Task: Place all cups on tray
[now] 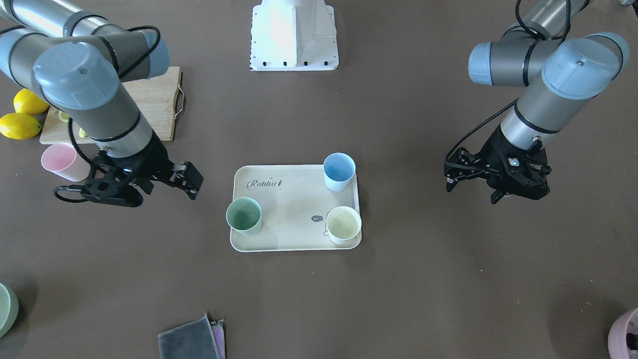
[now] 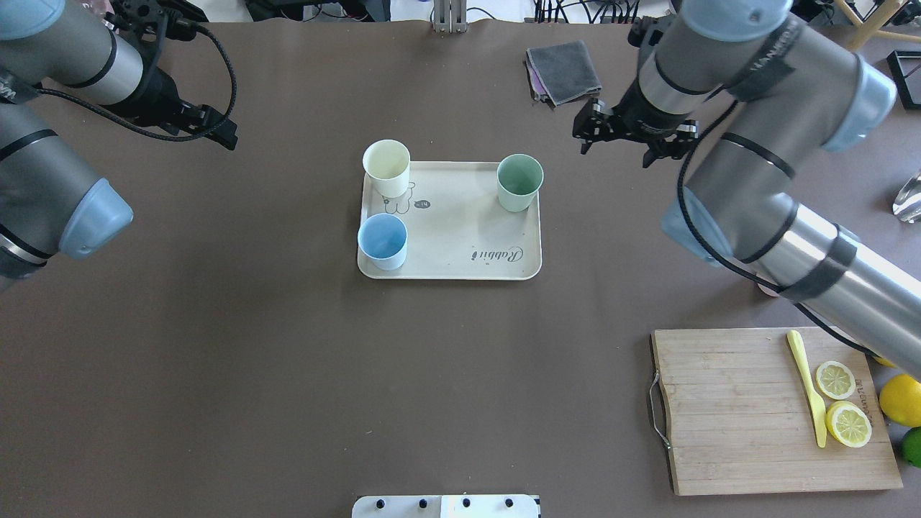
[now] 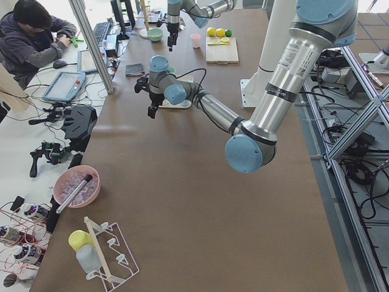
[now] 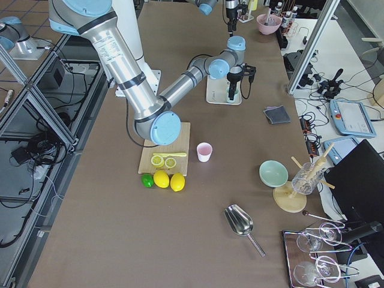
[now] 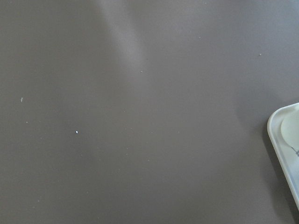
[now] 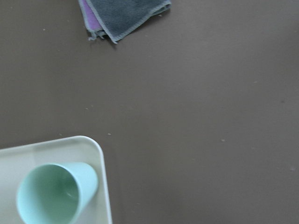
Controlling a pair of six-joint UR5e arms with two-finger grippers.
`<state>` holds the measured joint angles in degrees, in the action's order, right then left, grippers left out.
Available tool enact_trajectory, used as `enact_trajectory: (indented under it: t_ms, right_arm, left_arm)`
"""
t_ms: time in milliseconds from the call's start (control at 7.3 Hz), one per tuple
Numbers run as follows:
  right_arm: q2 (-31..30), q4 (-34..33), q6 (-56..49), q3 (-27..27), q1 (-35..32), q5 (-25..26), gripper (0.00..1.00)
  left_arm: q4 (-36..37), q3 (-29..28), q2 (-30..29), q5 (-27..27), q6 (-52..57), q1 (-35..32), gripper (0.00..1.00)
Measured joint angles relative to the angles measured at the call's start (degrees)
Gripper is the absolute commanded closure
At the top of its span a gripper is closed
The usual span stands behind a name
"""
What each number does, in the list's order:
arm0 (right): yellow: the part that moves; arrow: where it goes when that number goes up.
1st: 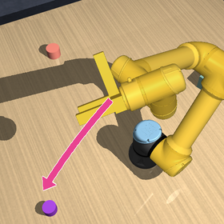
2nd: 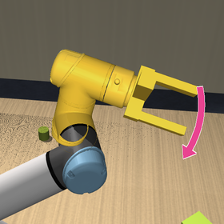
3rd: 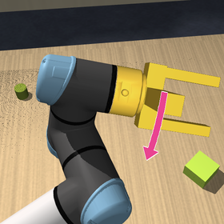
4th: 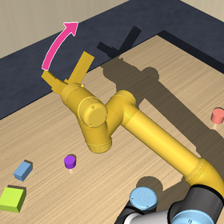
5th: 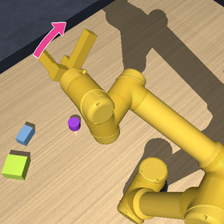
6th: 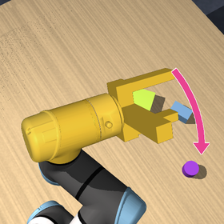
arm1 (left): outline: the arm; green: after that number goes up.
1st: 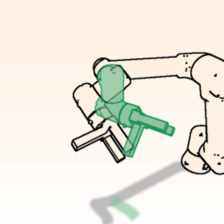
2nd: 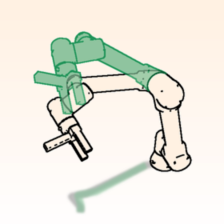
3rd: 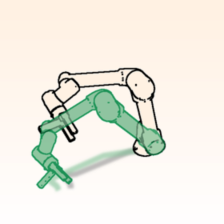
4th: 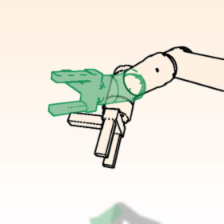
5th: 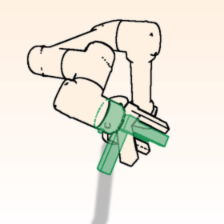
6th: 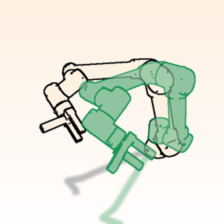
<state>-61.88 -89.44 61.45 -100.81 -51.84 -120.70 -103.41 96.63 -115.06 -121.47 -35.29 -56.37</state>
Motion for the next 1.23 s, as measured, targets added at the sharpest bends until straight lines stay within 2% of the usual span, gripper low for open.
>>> enact_trajectory:
  t_ms: [137,411,685,959,1096,1234]
  right_arm:
    - [-7.4,-0.4,-6.7,-5.5,-2.5,-1.3,0.00]
    - [-19.7,1.3,-19.1,-10.4,-5.7,-2.4,0.00]
    - [-29.8,11.2,-24.8,-9.8,-6.7,-2.5,0.00]
    - [-34.6,21.3,-28.7,-4.8,-6.8,-2.3,0.03]
    - [-35.0,24.2,-29.7,-2.2,-6.8,-2.1,0.25]
    - [-34.9,25.4,-30.0,-0.9,-6.7,-1.9,0.83]
  left_arm:
    - [0.0,0.0,0.0,0.0,0.0,0.0,0.02]
    - [0.0,0.0,0.0,0.1,-0.1,0.1,0.02]
    - [0.0,-0.1,0.0,0.1,-0.1,0.1,0.02]
    - [0.0,-0.2,0.0,0.1,-0.1,0.2,0.02]
    - [-0.1,-0.2,0.0,0.1,-0.1,0.2,0.02]
    - [-0.1,-0.2,0.0,0.1,-0.1,0.3,0.02]
